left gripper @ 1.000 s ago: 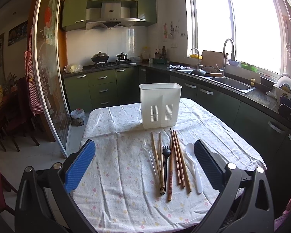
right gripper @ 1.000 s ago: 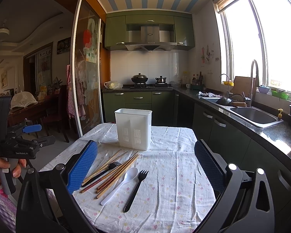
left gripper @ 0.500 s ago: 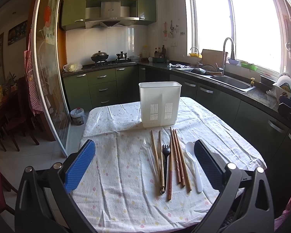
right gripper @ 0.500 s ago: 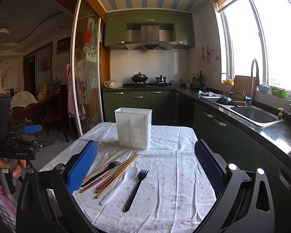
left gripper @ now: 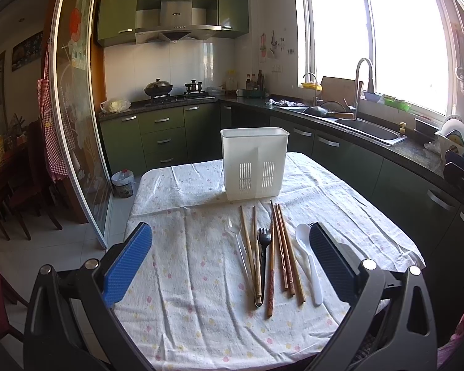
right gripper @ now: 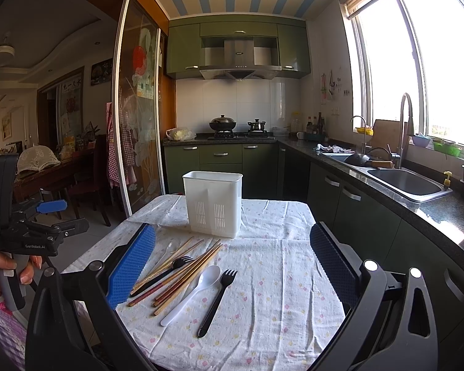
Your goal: Organize utensils
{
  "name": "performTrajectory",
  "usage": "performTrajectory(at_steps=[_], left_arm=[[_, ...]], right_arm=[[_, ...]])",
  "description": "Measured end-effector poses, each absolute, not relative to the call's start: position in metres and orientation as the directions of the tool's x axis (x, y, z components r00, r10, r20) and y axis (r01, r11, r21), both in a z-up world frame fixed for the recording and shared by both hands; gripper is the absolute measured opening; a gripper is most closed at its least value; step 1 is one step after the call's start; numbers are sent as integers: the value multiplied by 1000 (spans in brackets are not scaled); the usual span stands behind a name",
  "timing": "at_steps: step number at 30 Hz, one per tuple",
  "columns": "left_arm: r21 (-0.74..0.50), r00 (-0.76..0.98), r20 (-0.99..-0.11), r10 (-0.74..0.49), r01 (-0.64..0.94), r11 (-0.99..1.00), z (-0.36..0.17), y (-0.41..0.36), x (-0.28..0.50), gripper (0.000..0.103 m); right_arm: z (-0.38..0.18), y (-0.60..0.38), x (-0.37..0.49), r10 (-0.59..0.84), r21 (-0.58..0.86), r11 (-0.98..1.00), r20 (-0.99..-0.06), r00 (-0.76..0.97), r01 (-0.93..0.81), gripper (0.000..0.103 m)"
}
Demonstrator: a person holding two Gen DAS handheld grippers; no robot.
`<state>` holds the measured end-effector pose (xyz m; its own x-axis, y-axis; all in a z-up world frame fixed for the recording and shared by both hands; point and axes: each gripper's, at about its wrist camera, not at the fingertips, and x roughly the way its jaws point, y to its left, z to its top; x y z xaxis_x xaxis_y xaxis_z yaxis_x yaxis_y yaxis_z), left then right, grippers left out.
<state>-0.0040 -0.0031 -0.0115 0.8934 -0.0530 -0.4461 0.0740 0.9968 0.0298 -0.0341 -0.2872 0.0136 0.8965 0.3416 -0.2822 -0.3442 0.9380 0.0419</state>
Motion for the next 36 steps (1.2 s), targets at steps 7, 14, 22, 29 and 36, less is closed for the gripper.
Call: performTrajectory(at_steps=[7,14,22,29,36], left_arm=[[30,893,-447,-54,75,997,-14,-4,-6,97],[28,891,-451,-53,74,997,-19,-4,-8,97],[26,884,-465,-55,76,997,-21,-4,-4,97],[7,858,-510,-61,76,997,-26,-1,10,97],[-19,759,-649,-58,59,998,-33,8,64,97]], right_arm=[[14,-288,-34,340,43,939,-274,900,-342,99],[14,-287,-34,339,43,939,-275,900,-341,99],[6,-283,-31,343,46,938,-287,894,-345,99],[0,-280,-19,352,60,934,-329,876,-353,99],[-19,-286,35,438,248,899,-519,734,-361,99]])
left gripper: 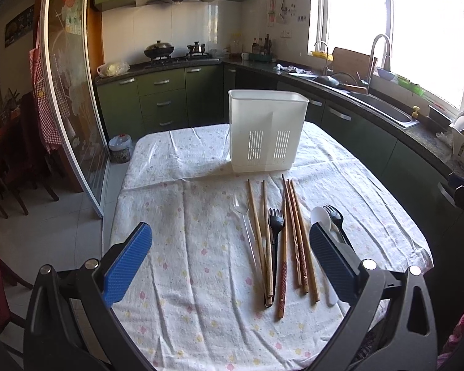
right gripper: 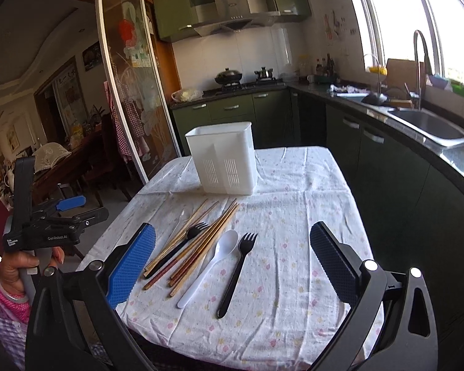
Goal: Organize utensils
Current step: 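Lower the left gripper onto the clear plastic spoon and close it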
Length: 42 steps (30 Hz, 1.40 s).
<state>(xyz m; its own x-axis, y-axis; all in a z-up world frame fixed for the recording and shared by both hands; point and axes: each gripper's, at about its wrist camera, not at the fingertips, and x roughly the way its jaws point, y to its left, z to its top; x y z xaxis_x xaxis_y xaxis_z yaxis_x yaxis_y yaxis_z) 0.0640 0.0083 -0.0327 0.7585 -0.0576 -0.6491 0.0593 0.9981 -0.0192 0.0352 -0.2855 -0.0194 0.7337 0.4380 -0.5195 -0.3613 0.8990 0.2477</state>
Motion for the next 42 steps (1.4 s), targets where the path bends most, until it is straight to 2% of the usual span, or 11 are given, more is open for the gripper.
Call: performTrajectory(at_steps=[6,11,16,19,21,25,27,32,36,42], left_arm=[[-89,592,-794,-139,113,990,-58,-4,119,97],[-62,516,-844,-148,180,982,-77,-33,149,97],[-111,436,-875,-210,241,964,-88,-54,164,96],[-87,437,-879,-188,240,967,-87,-55,173,83],[-65,442,-884,-152,205,977,-88,-46,179,72],[-55,411,-905,-112,147,988,-96,-26,191,65],[-58,393,-914,-98,111,992,-102,-16,199,56],[-76,375,-924,-78,19,997,-114,5,221,50],[-106,334,-937,-97,-10,994,-126,10,231,36],[-135,308,-942,-131,10,991,-133,0,229,32]], right_arm=[[-48,-277,89,486,320,873,-647,588,-369,99],[-63,-267,114,480,320,873,-697,532,-369,99],[-68,-265,122,459,312,884,-712,531,-347,99],[-68,-266,126,460,317,885,-712,531,-342,99],[-68,-266,128,466,324,882,-716,520,-344,99],[-69,-261,132,466,320,880,-724,509,-350,99],[-70,-257,135,472,326,877,-725,502,-354,99],[-69,-243,137,478,314,870,-731,488,-381,99],[-69,-234,136,474,300,868,-735,484,-395,99],[-70,-233,136,473,295,868,-735,485,-399,99]])
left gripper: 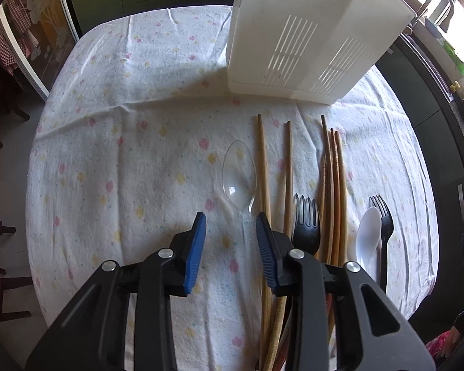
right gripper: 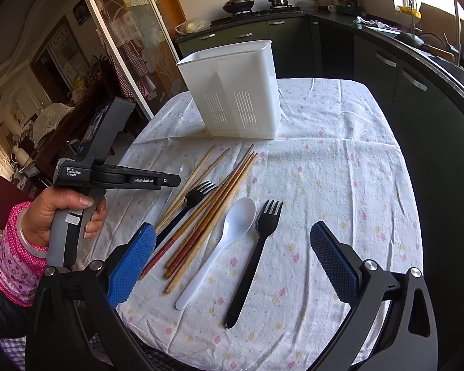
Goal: Organize utensils
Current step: 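Lower the left gripper onto the clear plastic spoon and close it, then grasp the white plastic spoon with the right gripper while the left holds the clear spoon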
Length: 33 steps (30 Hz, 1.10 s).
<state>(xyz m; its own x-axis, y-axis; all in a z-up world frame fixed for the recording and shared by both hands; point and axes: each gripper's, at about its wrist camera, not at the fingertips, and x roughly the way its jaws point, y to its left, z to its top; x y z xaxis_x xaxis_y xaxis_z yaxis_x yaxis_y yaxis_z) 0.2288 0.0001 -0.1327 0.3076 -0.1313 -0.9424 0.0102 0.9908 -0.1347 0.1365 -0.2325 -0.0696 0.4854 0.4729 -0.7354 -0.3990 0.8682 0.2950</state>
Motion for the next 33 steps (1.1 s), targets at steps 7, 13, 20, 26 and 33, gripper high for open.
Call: performTrajectory(at_steps=[7,13,20,26,33], left_arm=[[-86,289,-953,-91,28,996,-142,-16,236,13],[-78,295,-952,-86,39,996,-145,-22,242,11],[-92,310,-945,-99,36,995,-139,0,233,8],[-100,321,-941,-110,47,994,-133,4,229,8],[-104,321,-940,-119,64,992,-132,7,223,8]], right_arm=[[-71,-232,138,475,296,866,-738,480,-402,99],[-79,-226,145,493,315,853,-750,441,-417,99],[-94,-209,167,546,388,816,-760,353,-429,95],[-116,-196,203,477,350,849,-829,292,-396,74],[-144,-182,225,475,374,841,-857,201,-391,61]])
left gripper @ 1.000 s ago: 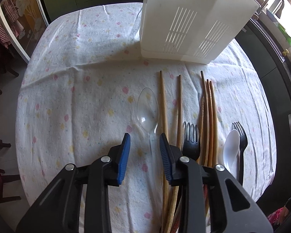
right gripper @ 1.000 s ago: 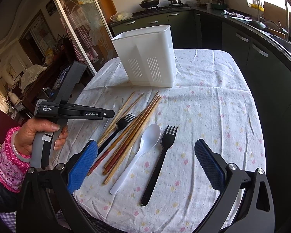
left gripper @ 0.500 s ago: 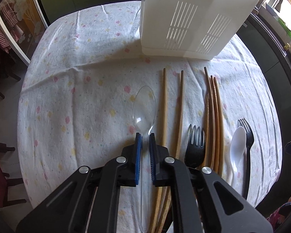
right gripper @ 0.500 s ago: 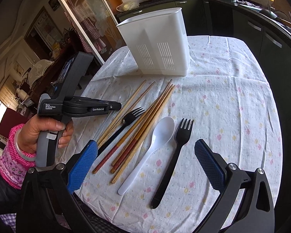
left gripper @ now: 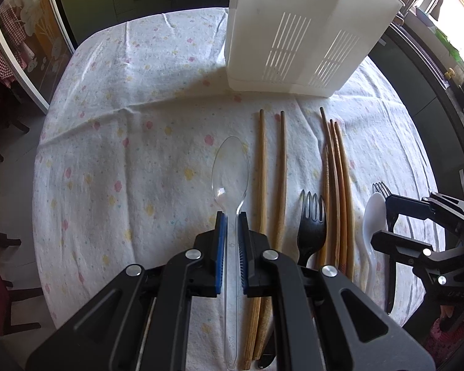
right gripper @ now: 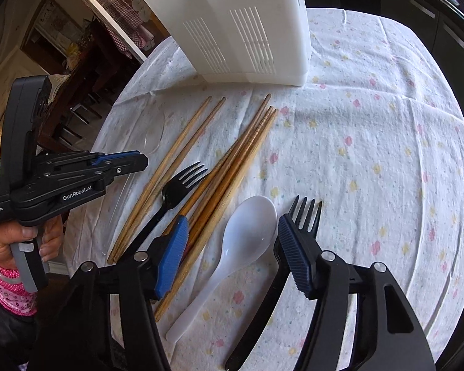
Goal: Organize utensils
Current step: 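Grasp the white plastic spoon with the right gripper while the left holds the clear spoon, then lift both spoons and drop them into the white caddy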
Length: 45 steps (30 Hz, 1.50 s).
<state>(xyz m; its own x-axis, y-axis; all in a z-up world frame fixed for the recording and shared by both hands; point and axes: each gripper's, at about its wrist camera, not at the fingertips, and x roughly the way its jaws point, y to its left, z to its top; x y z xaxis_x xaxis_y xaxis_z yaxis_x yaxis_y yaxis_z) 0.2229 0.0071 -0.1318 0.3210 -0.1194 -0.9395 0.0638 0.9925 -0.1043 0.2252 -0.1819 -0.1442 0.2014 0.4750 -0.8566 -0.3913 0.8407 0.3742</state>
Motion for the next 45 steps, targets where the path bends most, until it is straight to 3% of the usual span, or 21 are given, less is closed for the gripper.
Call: performTrajectory(at_steps=[9,10,13,14,23,32,37,45], left_arm=[[-104,325,-938,-124,78,991,-131,5,219,8],[-105,325,-937,-125,79,991,-131,5,219,8],[-108,328,-936,-130,83,991,-129,4,218,8],[-110,328,-935,-132,85,990,-128,4,217,8],[-102,359,-924,-131,98,990,-115,5,212,8],[-110,479,-861,-173,158,981,-49,-3,195,8],[-119,593,-776,-216,198,973,11,-12,202,8],[-142,786,-567,-246,201,969,92,-25,263,8]], right_arm=[[-145,-171,225,363,245,882,-898,248,-403,58],[-145,-169,225,345,223,886,-903,257,-406,53],[-148,-162,222,314,187,894,-909,272,-407,13],[-150,-160,222,302,174,896,-913,275,-408,9],[-119,-165,205,327,148,896,-858,396,-419,3],[-69,-183,185,386,175,897,-758,527,-405,3],[-35,-195,176,395,166,904,-680,618,-395,3],[-1,-209,190,387,162,916,-598,701,-368,3]])
